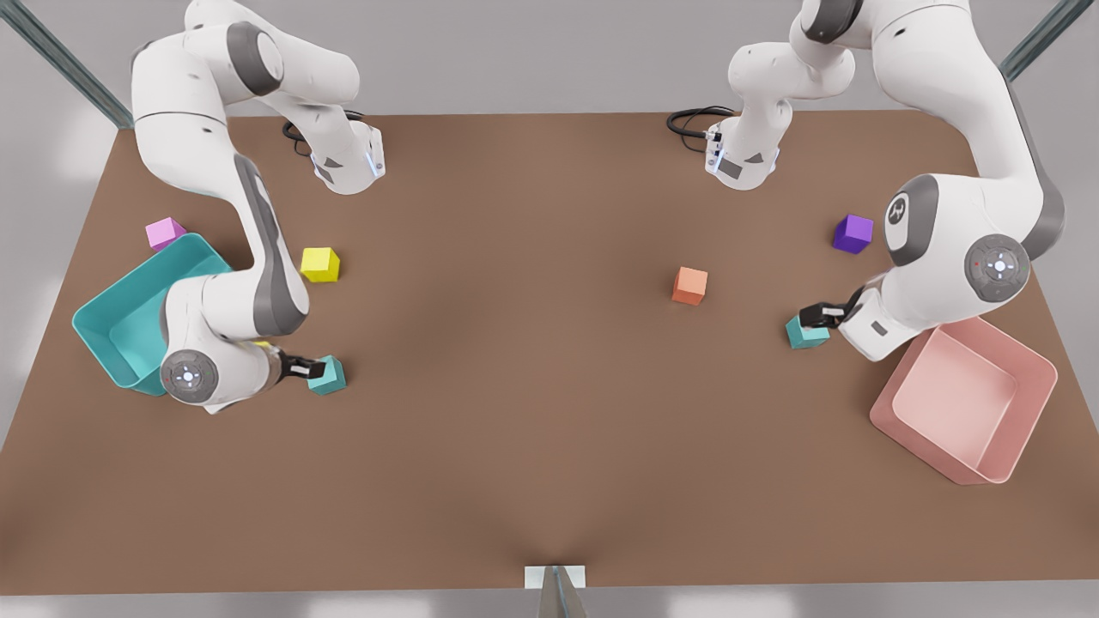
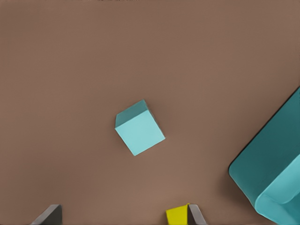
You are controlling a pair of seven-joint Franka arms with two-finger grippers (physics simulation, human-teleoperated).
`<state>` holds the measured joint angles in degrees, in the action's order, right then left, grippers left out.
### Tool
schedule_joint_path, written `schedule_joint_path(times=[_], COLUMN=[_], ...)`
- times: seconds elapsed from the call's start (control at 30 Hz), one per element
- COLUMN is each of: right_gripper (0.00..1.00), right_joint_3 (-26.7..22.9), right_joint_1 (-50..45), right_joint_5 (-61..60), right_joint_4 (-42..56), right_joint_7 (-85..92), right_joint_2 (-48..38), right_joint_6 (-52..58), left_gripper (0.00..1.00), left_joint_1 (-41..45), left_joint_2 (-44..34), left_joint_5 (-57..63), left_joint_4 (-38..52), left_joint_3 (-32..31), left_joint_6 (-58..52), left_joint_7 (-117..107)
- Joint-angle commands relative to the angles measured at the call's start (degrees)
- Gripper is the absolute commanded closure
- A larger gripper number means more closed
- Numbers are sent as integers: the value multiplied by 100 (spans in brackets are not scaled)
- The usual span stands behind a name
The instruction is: Stack the two blue cubes on top of each other
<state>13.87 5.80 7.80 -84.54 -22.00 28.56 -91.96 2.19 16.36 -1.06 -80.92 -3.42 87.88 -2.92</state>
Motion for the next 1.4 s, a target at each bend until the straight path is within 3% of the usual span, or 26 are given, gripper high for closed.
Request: schedule_joint_path(times=[0.0, 0.13, 0.23, 0.37, 1.37], right_gripper=[0, 0, 0, 0, 0], right_joint_3=[-25, -25, -25, -16, -25], right_joint_1=[78, 474, 553, 553, 509], right_joint_5=[11, -437, -446, -542, -850], right_joint_4=[-351, -1872, -2215, -2822, -3578], right_joint_7=[-2335, -2449, -2730, -3030, -4735], right_joint_2=[-174, -685, -676, -755, -377], right_joint_6=[-1323, -3222, -3671, -4427, -5122], left_gripper=[0, 0, 0, 0, 0], left_joint_1=[1, -70, -61, -43, -17], left_joint_2=[-1, 122, 280, 271, 271], left_joint_5=[10, 10, 1, -8, 1], left_joint_4=[7, -37, -64, -55, -29], left_joint_3=[-1, -1, -10, -19, -27], left_joint_6=[256, 221, -587, -596, -746], left_joint_7=[-7, -16, -51, -51, -130])
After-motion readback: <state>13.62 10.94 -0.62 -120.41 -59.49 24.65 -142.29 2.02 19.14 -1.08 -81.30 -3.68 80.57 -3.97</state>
